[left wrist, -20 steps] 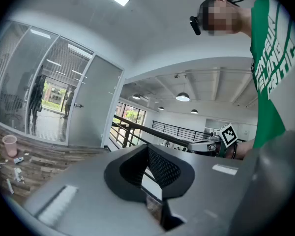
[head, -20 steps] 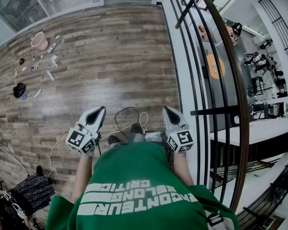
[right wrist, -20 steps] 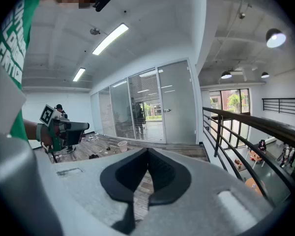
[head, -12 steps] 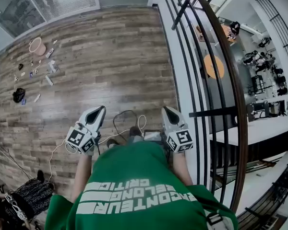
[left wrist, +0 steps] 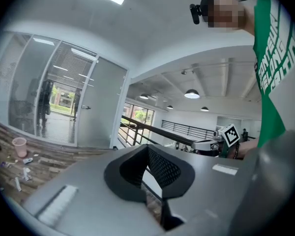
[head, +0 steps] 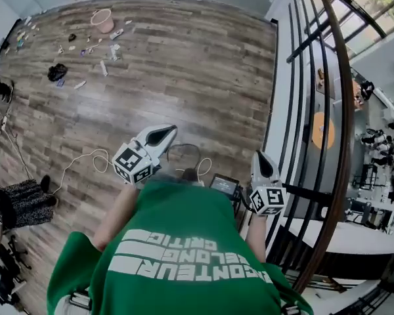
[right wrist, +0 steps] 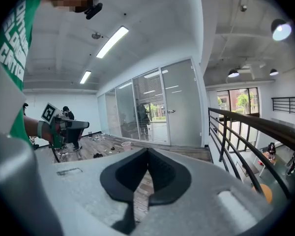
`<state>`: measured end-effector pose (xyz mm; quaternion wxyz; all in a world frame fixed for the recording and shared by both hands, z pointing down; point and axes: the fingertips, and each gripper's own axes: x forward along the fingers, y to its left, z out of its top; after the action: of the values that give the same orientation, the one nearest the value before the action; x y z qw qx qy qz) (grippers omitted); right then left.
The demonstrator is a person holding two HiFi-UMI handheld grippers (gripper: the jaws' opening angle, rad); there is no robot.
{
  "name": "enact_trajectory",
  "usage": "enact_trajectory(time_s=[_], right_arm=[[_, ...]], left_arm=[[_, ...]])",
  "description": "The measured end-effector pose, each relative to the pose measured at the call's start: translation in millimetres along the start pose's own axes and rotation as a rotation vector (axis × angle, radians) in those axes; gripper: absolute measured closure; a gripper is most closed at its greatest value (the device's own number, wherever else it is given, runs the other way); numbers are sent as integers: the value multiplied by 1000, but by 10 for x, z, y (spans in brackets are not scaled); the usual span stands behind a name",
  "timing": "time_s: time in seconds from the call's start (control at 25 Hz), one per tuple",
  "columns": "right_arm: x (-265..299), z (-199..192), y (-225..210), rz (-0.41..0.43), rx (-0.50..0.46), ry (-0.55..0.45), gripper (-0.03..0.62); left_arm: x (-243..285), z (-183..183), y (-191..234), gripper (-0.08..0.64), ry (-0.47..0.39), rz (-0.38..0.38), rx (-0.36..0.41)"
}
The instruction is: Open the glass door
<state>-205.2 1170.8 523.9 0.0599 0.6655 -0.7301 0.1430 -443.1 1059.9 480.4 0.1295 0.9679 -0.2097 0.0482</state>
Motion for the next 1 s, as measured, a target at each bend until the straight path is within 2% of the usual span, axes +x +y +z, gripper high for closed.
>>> enact_trajectory(time_s=[0.12, 0.2, 0.32, 0.48, 0.68, 1.0], right_arm=[[67, -25, 14, 16, -8, -2, 598], [116, -40, 92, 22, -14, 0, 598], [240, -44, 169, 42, -32, 11, 598], [410, -49, 114, 46, -44, 22, 598], [665, 67, -297, -6, -52, 30, 598], [1486, 418, -832, -16, -80, 63, 598]], left_arm=[[-346, -30, 457, 543, -19, 163, -36], [-532, 23, 684, 543, -30, 212, -37], [-536, 63, 728, 545, -38, 201, -11], [-263, -76, 719, 543, -33, 163, -38], [277, -121, 815, 543, -38, 97, -59], [1278, 44, 1410, 545, -69, 61, -93]])
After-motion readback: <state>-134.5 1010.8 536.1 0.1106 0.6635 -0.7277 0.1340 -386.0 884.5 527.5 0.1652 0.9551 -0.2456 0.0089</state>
